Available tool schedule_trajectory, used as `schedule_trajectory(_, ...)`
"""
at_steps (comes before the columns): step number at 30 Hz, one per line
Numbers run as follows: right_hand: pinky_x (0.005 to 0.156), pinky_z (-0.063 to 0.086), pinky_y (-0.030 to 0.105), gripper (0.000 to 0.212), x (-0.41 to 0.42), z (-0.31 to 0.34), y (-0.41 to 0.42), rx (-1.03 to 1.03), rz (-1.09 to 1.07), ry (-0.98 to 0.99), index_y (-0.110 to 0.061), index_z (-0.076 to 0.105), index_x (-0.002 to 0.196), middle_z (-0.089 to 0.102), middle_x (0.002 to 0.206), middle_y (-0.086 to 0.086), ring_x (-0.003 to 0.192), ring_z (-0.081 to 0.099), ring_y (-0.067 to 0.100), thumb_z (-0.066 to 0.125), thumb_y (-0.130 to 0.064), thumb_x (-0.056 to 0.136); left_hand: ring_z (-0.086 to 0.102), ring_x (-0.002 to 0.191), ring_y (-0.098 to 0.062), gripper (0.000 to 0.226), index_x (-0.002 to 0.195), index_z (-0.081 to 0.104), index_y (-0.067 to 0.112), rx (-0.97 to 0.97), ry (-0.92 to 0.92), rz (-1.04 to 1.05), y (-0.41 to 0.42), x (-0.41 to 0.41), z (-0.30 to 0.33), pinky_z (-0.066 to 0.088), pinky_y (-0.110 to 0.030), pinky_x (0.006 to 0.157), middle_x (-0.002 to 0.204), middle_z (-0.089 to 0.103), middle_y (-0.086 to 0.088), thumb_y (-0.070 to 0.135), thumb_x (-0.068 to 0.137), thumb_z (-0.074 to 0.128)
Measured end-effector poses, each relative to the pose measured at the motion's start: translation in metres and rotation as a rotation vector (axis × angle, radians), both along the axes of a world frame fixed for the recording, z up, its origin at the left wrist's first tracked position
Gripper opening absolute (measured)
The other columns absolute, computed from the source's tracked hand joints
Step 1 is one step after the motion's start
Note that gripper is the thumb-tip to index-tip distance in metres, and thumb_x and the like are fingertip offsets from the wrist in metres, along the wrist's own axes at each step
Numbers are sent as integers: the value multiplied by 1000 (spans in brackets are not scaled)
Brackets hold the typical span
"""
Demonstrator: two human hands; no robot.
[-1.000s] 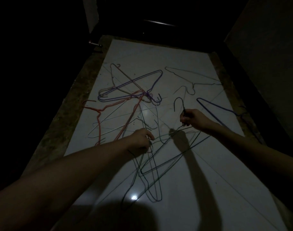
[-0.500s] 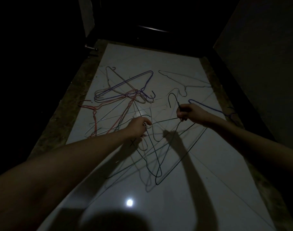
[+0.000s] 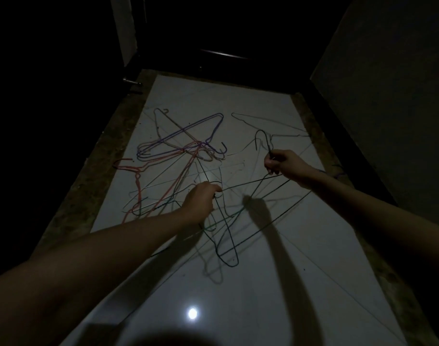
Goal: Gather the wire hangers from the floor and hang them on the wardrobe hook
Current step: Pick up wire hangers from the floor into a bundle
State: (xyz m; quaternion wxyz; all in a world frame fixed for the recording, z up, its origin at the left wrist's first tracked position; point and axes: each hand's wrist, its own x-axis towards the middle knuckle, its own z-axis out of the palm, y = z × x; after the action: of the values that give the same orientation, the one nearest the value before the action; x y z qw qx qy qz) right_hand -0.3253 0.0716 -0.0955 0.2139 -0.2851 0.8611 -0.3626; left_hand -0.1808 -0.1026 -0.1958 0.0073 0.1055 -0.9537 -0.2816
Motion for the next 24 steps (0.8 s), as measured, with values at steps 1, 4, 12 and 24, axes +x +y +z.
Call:
schedule_trajectory(1, 57, 37, 18, 27, -2, 1, -1, -2, -15, 29, -15, 52, 71, 54, 68, 4, 62, 48, 12, 46, -3, 94, 57, 111, -23, 56, 132, 52, 9, 5, 16, 16, 2, 0, 0, 42, -27, 91, 125, 55, -15, -13, 80, 53)
schedule_trajectory(4, 53, 38, 13, 26, -6, 1, -3, -9, -60, 68, -14, 52, 72, 55, 68, 4, 62, 49, 11, 46, -4, 95, 58, 111, -23, 51, 128, 56, 7, 63, 49, 87, 7, 0, 1, 44, -28, 92, 125, 58, -15, -16, 84, 43)
schedule_trajectory(12, 61, 42, 18, 10, -1, -13, -8, -95, -144, 37, -3, 55, 90, 55, 74, 3, 66, 52, 10, 47, -6, 95, 58, 52, -16, 39, 119, 57, 0, 783, -250, 326, 8, 0, 18, 48, -19, 45, 79, 57, -17, -17, 85, 49)
schedule_trajectory(24, 53, 42, 6, 12, 23, -17, -36, -67, 11, -20, -3, 56, 87, 58, 72, 4, 64, 53, 9, 48, -7, 95, 56, 38, -7, 47, 127, 49, 9, 803, -226, 251, 7, -4, 25, 47, -18, 44, 63, 56, -13, -13, 85, 55)
